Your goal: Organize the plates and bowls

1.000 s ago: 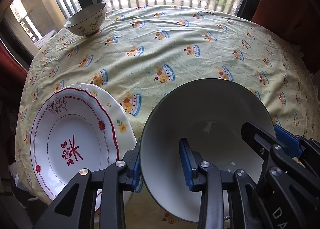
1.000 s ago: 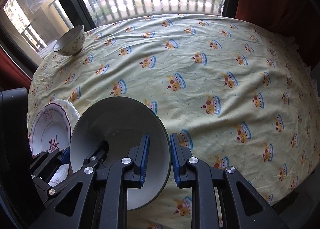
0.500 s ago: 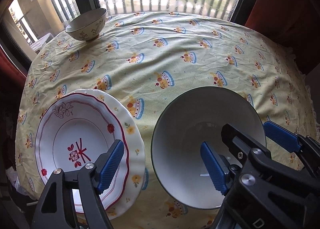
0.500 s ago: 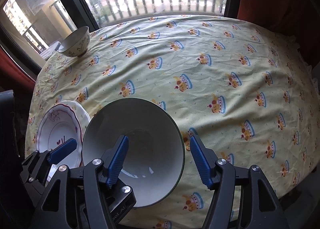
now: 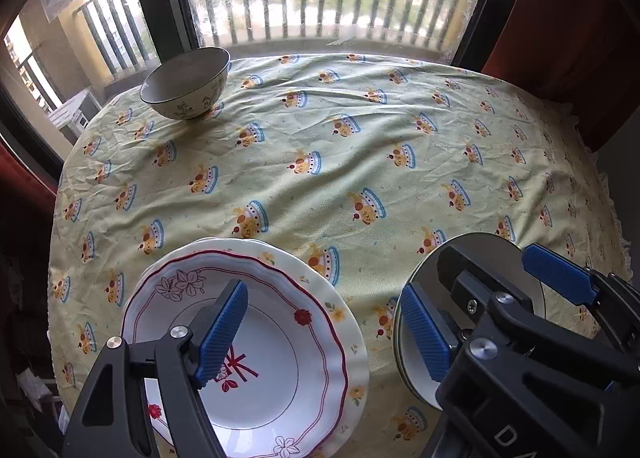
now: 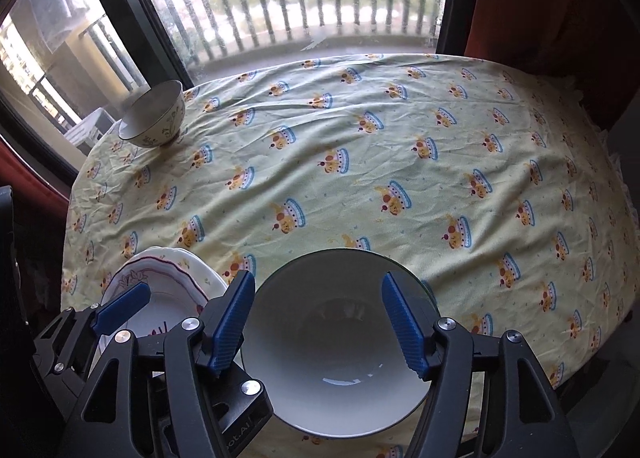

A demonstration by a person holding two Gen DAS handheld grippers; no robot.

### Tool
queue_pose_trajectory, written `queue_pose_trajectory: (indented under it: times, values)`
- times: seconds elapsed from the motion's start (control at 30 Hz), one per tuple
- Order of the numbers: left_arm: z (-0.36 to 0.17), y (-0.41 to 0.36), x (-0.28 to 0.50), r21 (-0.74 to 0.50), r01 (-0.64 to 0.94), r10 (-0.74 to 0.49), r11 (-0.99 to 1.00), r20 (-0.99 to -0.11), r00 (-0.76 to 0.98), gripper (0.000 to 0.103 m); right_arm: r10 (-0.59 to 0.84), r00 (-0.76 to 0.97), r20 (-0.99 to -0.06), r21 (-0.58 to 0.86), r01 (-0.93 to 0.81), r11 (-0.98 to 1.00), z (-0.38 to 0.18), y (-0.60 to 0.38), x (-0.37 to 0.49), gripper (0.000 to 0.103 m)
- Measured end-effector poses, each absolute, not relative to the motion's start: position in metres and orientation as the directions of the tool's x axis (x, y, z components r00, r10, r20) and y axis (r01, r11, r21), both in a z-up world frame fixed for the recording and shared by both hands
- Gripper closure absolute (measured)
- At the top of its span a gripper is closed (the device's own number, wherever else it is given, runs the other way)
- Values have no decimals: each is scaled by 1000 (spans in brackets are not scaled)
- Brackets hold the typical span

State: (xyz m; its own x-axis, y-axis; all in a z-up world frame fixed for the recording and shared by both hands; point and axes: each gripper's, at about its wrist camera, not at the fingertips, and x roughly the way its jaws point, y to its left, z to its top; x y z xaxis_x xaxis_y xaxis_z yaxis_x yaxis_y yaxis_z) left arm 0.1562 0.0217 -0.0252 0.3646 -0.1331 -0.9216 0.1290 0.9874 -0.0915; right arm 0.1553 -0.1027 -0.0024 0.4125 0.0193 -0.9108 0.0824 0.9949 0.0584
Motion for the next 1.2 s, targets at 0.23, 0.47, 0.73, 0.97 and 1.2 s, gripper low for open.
queue_pose_trajectory:
  times: [0.23,0.47,0.73,0.97,1.2]
  values:
    - [-20,64,174,-90,122,-131,988,-911,391,22,9,437,-900,46,74,996,5,-59,172,33]
    - [-17,107,195,-77,119,-120,990,-901,416,22,3,456,-890,42,76,996,8,-15,192,33]
    - [-14,152,226,-81,96,-116,992,-887,448,22,-12,489,-872,35,86,996,12,29,222,33]
    - [-14,182,258,-51,74,-80,996,-871,484,22,-17,511,-859,29,82,996,11,59,255,33]
    - [-19,202,298,-45,49,-64,998,-856,513,22,-27,540,-841,21,82,996,9,81,295,33]
